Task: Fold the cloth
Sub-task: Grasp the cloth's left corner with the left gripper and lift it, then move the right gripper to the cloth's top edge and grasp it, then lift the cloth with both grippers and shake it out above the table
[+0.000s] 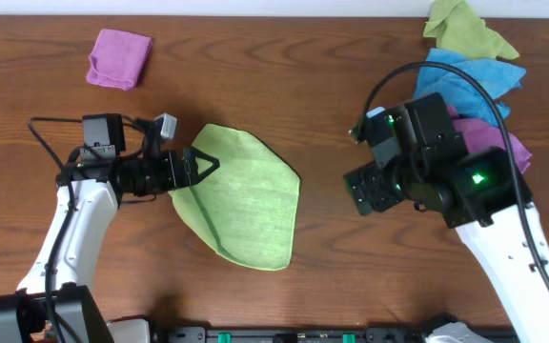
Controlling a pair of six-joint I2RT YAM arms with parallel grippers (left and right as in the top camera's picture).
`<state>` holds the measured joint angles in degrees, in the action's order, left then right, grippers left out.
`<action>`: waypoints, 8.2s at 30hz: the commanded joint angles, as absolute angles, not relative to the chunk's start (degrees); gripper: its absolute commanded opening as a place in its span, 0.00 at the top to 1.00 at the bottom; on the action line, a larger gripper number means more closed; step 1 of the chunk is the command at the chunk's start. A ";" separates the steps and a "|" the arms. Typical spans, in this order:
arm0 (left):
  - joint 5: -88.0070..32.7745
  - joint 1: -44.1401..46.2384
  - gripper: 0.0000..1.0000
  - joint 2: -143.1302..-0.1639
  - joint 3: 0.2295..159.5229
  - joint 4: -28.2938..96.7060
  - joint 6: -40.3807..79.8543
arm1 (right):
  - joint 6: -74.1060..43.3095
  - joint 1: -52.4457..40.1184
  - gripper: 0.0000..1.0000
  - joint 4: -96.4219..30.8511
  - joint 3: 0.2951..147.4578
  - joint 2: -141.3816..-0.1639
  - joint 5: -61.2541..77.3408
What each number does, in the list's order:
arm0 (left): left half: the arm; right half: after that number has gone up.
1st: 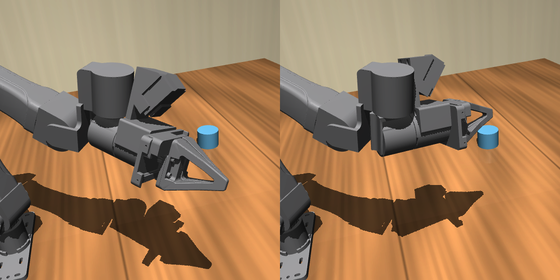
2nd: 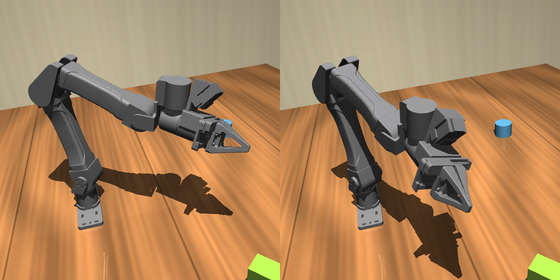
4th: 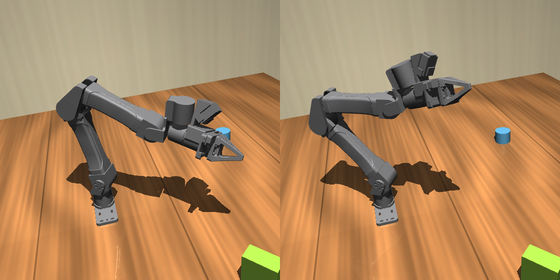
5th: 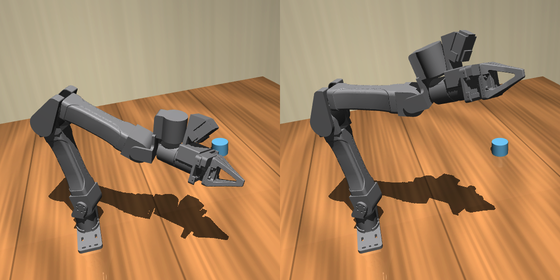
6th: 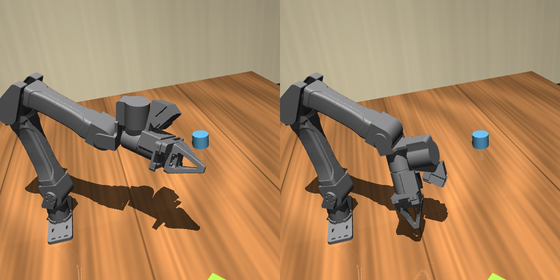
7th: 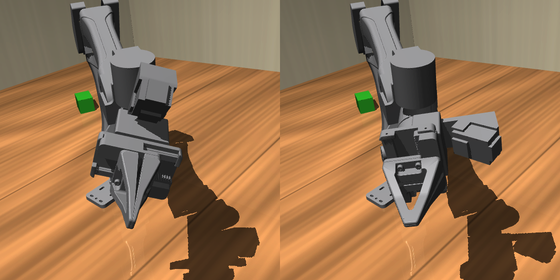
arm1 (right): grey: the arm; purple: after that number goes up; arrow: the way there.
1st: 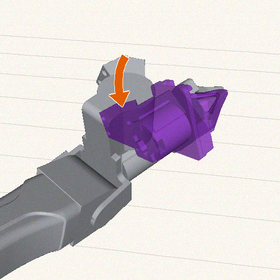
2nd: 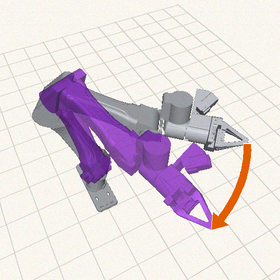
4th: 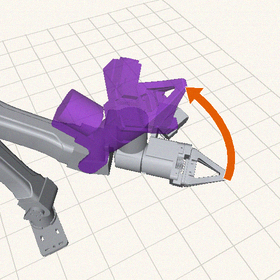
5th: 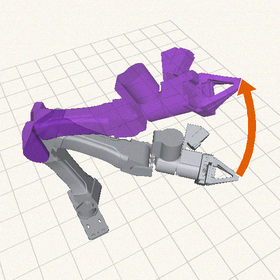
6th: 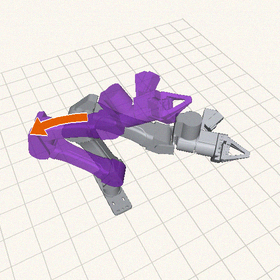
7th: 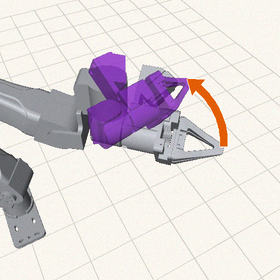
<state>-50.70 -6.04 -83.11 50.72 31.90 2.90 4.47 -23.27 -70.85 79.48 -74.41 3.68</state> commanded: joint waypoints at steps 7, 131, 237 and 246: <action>-35.22 -6.02 0.14 -76.71 51.22 42.70 1.30 | 7.49 -22.90 0.15 -68.51 74.78 -74.85 5.93; 7.73 24.14 0.43 -96.25 52.58 20.93 12.86 | 7.79 -22.90 0.05 -63.53 71.42 -75.13 5.85; 3.11 18.39 0.94 -81.65 81.62 34.94 16.62 | 11.84 -27.83 0.99 -42.89 83.44 -83.13 9.65; 5.67 17.69 0.94 -82.04 83.29 35.59 18.06 | 12.36 -23.70 0.99 -45.63 83.44 -83.13 -1.83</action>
